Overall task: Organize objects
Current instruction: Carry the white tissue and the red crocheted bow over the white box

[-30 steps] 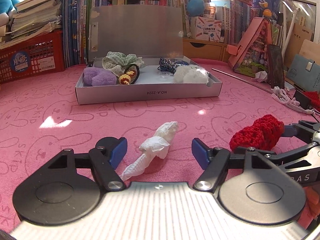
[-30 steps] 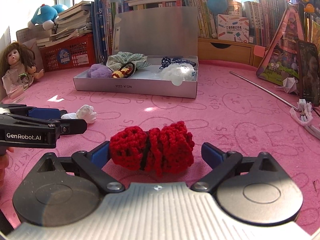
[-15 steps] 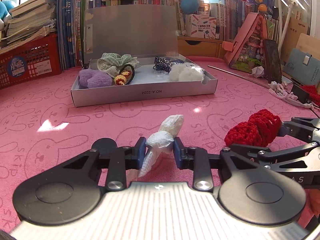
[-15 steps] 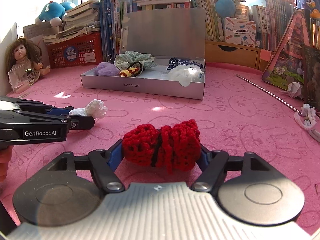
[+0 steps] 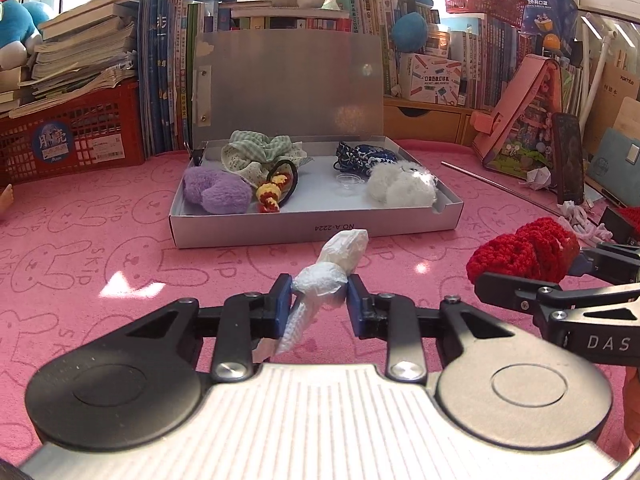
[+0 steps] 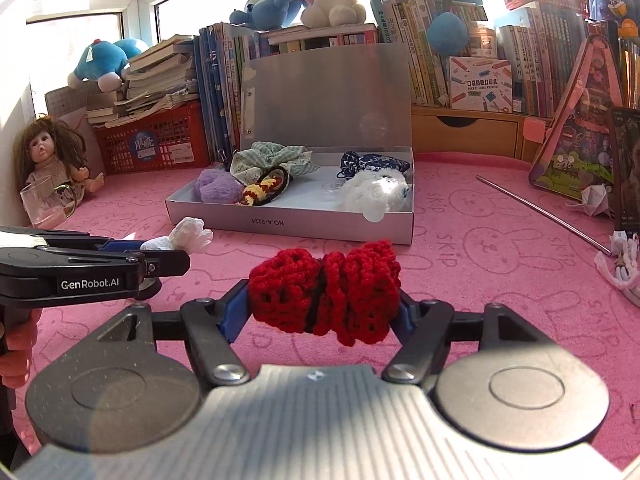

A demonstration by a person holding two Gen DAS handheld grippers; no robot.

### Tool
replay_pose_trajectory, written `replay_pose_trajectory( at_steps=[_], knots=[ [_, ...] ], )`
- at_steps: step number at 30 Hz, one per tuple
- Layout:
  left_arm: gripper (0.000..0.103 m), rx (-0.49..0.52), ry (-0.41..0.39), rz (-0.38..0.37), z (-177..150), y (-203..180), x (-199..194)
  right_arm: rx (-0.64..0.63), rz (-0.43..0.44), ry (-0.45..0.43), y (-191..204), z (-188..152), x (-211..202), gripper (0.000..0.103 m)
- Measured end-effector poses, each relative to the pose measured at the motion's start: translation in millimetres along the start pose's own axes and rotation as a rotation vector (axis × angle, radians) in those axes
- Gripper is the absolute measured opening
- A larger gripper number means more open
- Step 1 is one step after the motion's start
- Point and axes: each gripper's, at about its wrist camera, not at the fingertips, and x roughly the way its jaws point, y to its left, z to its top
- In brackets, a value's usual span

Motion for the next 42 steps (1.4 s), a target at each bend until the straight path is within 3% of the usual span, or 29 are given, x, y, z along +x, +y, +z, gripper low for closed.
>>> replay_pose_trajectory(
  at_steps=[6,23,29,42],
  knots=[
    [0.034,-0.059,-0.005,0.020,24.6,14.8,13.8,0.022,-0.008,-0.015,-4.3,26.9,16.3,0.071],
    [0.035,-0.104,-0.032,0.098,72.3,43.4,74.2,0.112,0.011,0.012,-11.1,81.6,91.3,0.071],
    [0.035,-0.121,-0.014,0.111,72.1,50.5,95.8,0.161,0.029,0.021,-14.5,88.2,111.8,0.071],
    [0.035,-0.100,0.010,0.121,77.7,55.8,122.5,0.125,0.026,0.042,-11.9,89.2,136.5,0.071]
  ],
)
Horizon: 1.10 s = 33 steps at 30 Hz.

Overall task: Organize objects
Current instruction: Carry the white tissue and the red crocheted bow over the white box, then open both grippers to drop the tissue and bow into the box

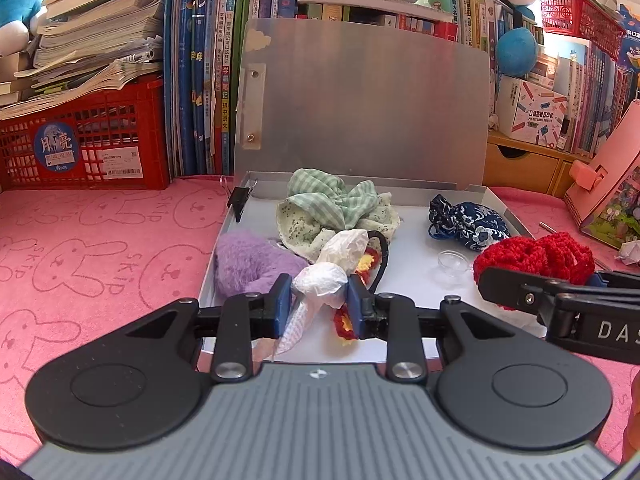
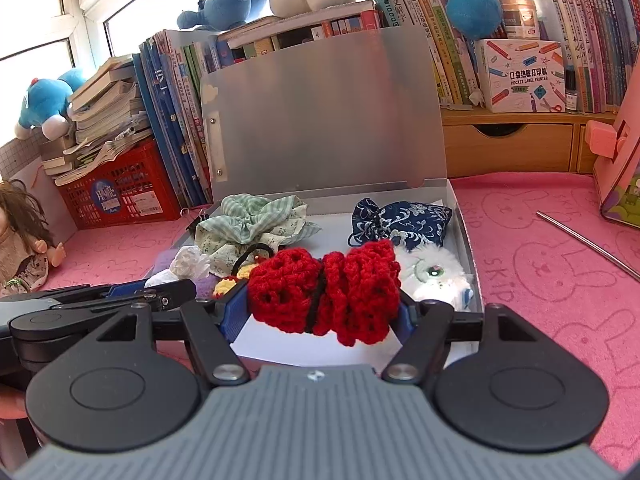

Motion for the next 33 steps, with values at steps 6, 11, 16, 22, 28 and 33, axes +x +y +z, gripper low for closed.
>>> replay_pose_trajectory(
  at_steps=[6,11,16,22,28,33],
  knots=[
    [0.035,0.015,0.005,0.022,4.0,0.9,15.3,-0.006,-0.006,0.011,-0.8,4.5,14.2,0.071],
    [0.035,0.020,-0.002,0.023,5.3,5.0,26.9,-0.002,-0.004,0.028,-3.7,5.5,26.6,0.071],
    [0.035,0.040,-0.004,0.034,9.5,6.0,38.8,-0.035,-0.013,0.033,-0.9,8.6,37.2,0.071],
    [0.035,0.041,-0.013,0.034,14.0,8.7,52.4,-0.036,-0.036,0.030,-3.5,18.1,50.9,0.071],
    [0.035,0.032,-0.014,0.035,17.7,8.5,60.8,-0.013,-0.047,0.033,-8.2,23.5,62.1,0.071],
    [0.036,0.058,-0.014,0.043,15.2,6.1,57.3,-0.002,-0.045,0.034,-9.1,23.2,62.4,0.078]
  ],
)
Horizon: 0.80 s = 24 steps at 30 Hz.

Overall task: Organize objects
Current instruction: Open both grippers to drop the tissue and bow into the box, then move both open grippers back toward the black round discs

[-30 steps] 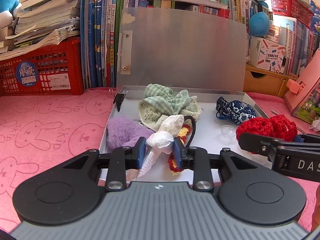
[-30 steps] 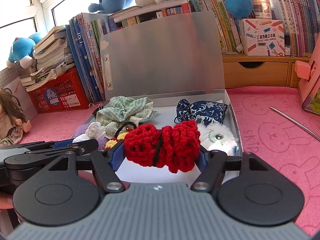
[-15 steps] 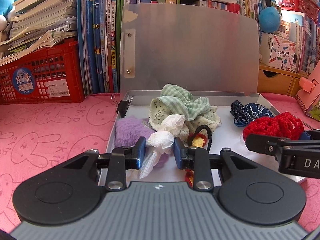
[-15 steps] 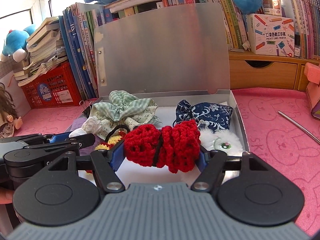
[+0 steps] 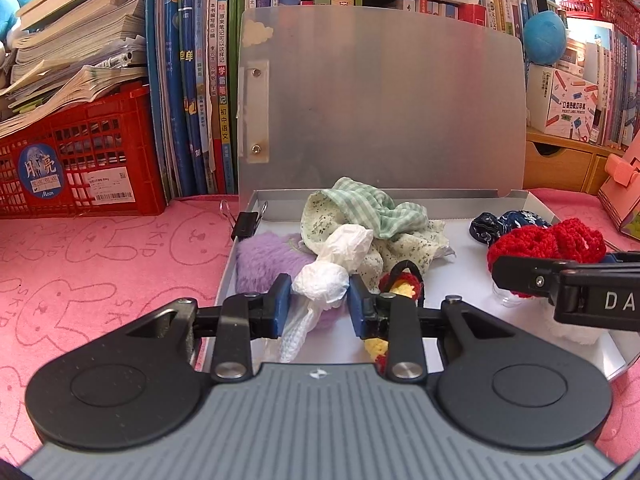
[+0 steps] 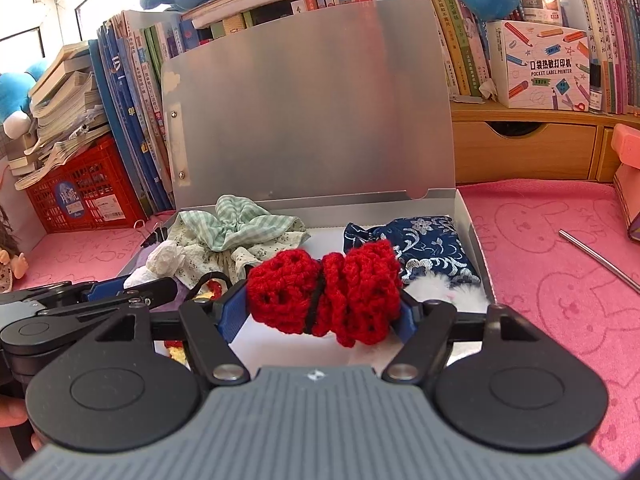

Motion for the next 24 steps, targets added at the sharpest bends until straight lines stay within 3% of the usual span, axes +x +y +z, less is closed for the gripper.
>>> replay_pose_trajectory(
  at_steps=[5,13,24],
  knots=[
    [0.070,-0.011,-0.038,-0.003,0.5,3.4,-13.5,0.016,0.008,-0.005,0.0,0.9,-5.1,0.087],
    [0.080,-0.013,-0.067,-0.021,5.7,4.1,-43.0,0.021,0.021,-0.041,3.5,4.4,-28.5,0.093],
    [0.080,0.021,-0.056,-0.054,-15.3,-0.1,-89.3,-0.054,0.052,-0.079,7.0,-16.5,-81.7,0.095]
  ],
)
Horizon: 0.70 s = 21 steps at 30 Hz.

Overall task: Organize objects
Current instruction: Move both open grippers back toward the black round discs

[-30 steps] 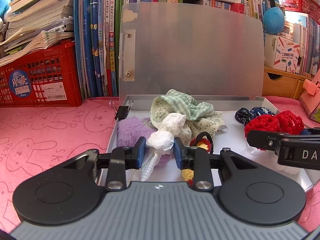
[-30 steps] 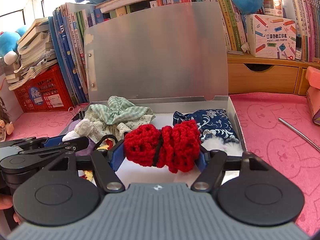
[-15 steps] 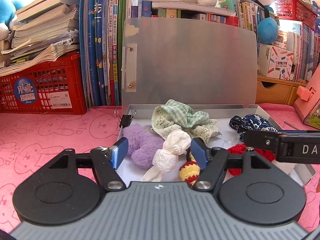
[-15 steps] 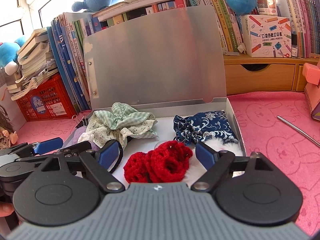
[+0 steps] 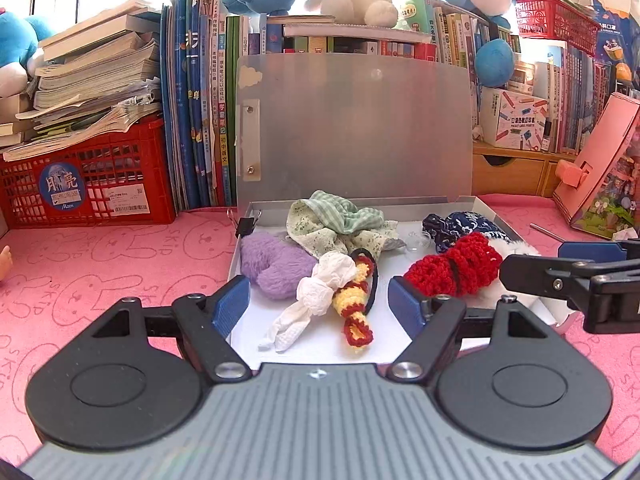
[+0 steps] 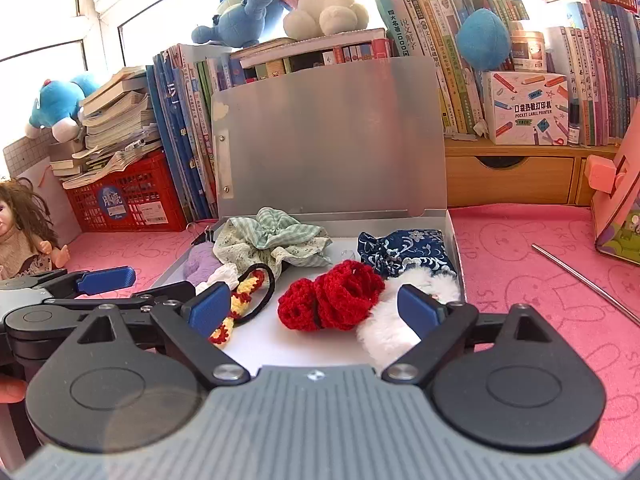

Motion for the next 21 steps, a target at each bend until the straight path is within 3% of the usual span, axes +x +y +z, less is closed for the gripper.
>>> replay_pose_trajectory(
  at_steps=[21],
  knots=[
    [0.081,-0.035,0.004,-0.078,-64.5,-11.8,-87.8,-0.074,0.062,-0.043,13.8,-69.1,-108.8,0.097]
  ],
)
